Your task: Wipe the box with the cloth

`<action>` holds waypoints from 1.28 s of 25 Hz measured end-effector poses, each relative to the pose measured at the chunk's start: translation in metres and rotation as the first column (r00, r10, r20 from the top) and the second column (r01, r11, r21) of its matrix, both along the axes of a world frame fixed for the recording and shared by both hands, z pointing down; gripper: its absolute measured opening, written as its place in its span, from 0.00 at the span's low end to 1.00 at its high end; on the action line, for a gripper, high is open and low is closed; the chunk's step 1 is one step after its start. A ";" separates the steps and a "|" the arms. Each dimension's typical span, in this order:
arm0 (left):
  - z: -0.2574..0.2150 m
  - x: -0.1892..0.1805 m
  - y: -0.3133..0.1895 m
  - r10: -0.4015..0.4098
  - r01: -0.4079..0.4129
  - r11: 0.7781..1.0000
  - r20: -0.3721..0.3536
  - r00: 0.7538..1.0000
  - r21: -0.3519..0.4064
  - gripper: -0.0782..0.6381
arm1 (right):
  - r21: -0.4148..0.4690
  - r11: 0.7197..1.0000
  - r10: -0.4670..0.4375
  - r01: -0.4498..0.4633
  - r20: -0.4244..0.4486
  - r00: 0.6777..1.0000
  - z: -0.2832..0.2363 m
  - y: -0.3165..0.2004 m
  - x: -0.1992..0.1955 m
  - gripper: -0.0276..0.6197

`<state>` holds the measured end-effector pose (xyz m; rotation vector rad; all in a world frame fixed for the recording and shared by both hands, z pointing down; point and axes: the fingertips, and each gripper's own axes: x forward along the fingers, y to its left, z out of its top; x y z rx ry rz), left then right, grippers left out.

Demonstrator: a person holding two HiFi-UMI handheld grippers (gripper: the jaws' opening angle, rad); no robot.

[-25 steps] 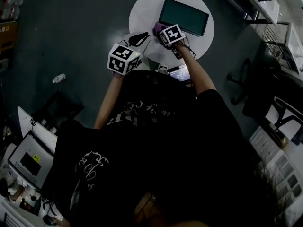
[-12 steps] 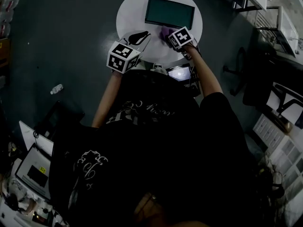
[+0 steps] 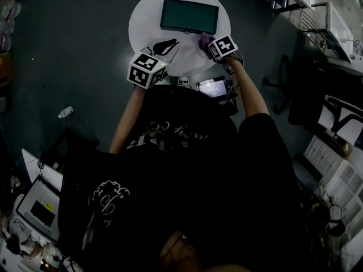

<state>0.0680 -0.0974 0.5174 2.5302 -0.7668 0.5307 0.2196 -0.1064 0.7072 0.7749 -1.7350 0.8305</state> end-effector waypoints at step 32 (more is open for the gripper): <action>-0.002 0.062 0.012 -0.001 0.001 1.000 0.043 0.999 -0.006 0.16 | 0.058 0.998 0.008 -0.006 -0.040 0.999 -0.007 -0.076 0.074 0.22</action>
